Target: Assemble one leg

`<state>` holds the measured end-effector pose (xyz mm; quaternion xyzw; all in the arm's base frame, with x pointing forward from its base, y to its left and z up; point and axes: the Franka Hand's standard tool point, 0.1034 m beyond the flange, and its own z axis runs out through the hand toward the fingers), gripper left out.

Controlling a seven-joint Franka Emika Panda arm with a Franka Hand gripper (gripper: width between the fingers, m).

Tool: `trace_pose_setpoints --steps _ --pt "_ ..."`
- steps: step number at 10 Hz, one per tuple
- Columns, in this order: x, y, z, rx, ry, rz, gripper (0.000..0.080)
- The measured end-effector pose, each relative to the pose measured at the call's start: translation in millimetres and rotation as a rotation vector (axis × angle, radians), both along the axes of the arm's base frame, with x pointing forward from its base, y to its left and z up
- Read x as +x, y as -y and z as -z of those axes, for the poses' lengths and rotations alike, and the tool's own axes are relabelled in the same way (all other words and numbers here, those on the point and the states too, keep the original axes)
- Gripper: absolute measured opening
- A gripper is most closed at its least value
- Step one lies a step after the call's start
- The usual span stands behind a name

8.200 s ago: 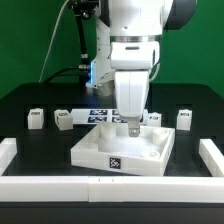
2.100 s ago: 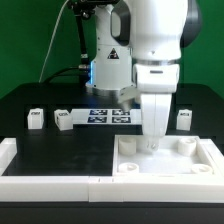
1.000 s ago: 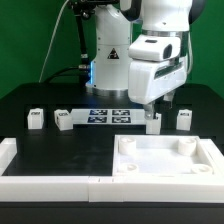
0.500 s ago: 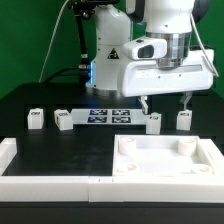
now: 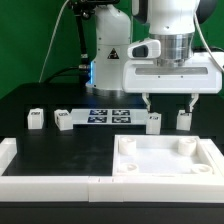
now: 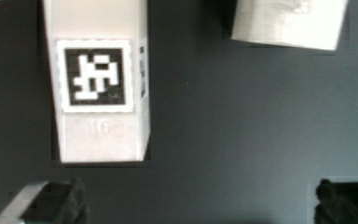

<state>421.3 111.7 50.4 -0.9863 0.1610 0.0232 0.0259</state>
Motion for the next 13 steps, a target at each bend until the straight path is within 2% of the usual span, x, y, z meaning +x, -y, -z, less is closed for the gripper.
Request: trace_pose_setpoints --steps 3,6,8,10,11,12,13 --pt "-20.2 -23.8 7.8 0.006 0.003 -0.003 0.0649" --pt "-33.1 -42.9 10.5 0.005 -0.002 -0.057 0.0649" --pt "-32.7 -40.0 10.6 0.004 -0.024 -0.079 0.0649" --pt "-36.5 -33.3 10.8 0.009 -0.13 -0.113 0.0649" --pt "-36.3 -30.1 9.3 0.029 -0.223 -0.129 0.0649" --pt "-29.8 -29.1 8.2 0.057 -0.265 -0.14 0.0649" --pt "-34.4 -28.8 7.6 0.074 -0.353 -0.145 0.0649"
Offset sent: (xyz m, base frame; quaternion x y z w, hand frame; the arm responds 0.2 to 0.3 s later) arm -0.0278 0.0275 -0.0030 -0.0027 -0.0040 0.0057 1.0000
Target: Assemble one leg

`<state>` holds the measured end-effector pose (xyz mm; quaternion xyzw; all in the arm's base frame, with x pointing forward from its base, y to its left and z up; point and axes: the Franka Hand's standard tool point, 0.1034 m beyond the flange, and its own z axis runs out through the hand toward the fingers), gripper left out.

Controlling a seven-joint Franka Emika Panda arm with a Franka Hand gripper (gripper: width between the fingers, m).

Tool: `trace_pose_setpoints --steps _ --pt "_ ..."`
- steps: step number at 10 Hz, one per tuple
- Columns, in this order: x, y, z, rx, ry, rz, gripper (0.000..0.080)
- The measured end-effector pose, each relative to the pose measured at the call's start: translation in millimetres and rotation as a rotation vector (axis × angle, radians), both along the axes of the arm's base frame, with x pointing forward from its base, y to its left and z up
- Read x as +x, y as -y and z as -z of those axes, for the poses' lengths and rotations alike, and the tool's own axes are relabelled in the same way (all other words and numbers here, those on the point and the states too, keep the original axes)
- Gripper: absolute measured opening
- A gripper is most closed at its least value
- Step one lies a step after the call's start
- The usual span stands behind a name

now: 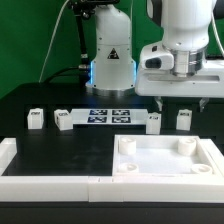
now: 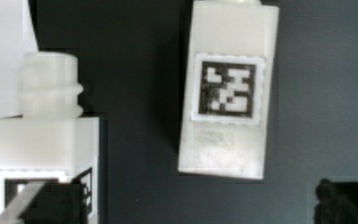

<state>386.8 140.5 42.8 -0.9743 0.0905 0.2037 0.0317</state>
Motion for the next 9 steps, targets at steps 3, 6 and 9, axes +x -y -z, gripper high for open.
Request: trace_pose_setpoints --steps 3,6,9 --pt "-3.6 -1.2 1.0 0.03 -0.243 -0.006 0.0649" --pt "-4.7 -0.8 6.7 0.051 -0.467 -0.011 0.0649" --pt "-3.2 -7.1 11.3 0.051 -0.477 -0.02 0.0649"
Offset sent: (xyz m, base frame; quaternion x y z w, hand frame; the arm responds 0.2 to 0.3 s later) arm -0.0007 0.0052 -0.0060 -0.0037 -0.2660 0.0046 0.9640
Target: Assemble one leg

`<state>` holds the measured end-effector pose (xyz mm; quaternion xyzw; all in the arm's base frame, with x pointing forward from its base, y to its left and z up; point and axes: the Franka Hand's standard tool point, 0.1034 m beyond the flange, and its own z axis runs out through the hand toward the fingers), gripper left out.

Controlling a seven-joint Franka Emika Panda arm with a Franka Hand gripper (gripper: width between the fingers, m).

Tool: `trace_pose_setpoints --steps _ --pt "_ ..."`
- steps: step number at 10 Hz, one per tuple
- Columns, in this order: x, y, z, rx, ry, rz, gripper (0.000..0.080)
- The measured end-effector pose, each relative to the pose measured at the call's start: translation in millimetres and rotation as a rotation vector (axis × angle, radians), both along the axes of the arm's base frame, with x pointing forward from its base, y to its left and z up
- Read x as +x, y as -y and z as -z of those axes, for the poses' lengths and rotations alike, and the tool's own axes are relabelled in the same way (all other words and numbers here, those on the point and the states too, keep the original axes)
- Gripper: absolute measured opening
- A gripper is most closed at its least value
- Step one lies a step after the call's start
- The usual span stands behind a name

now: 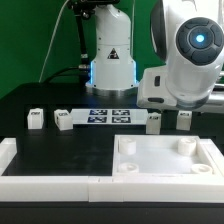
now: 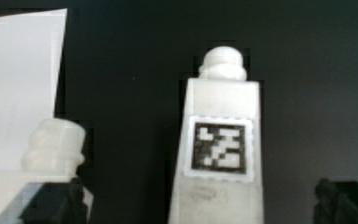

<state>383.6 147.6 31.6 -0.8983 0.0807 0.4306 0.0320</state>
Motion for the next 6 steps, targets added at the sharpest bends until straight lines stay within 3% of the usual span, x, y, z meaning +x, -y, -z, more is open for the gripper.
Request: trace_pose_setpoints --steps 6 --pt "-12.7 -5.6 10.3 0.0 -0.034 -0.015 0.0649"
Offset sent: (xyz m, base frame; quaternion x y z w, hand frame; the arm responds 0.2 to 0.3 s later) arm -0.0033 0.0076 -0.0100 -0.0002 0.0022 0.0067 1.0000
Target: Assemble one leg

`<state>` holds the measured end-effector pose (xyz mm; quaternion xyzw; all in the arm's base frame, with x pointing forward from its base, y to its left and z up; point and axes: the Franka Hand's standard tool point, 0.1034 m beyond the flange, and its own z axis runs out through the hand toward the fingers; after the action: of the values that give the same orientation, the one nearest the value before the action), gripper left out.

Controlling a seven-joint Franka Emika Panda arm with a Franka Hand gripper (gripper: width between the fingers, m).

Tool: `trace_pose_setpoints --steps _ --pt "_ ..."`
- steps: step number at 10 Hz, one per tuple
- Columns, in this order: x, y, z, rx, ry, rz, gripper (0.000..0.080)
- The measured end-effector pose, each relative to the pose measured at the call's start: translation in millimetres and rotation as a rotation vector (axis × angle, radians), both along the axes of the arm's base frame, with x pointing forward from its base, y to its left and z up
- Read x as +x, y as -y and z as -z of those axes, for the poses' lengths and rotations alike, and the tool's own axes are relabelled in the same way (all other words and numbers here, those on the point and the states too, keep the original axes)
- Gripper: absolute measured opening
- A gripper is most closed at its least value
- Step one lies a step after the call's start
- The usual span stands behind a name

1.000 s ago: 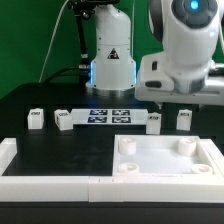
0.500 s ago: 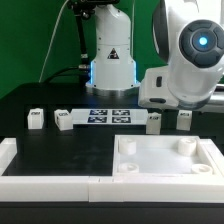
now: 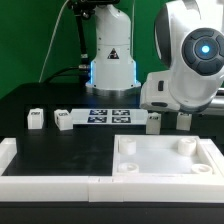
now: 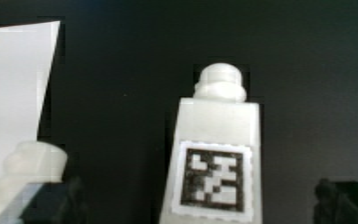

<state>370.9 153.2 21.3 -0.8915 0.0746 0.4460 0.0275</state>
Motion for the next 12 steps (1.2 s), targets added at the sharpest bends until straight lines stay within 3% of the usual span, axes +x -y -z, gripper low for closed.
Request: trace_pose_setpoints --steps 6,8,12 --pt "-4.7 -0.8 4.7 -0.002 -0.006 -0.004 0.0622" --pt "-4.7 -0.9 4.7 -0.002 -0.006 -0.005 0.0285" --pt "-4.7 -0.9 4.6 -0.002 -0.007 -0.005 0.0287"
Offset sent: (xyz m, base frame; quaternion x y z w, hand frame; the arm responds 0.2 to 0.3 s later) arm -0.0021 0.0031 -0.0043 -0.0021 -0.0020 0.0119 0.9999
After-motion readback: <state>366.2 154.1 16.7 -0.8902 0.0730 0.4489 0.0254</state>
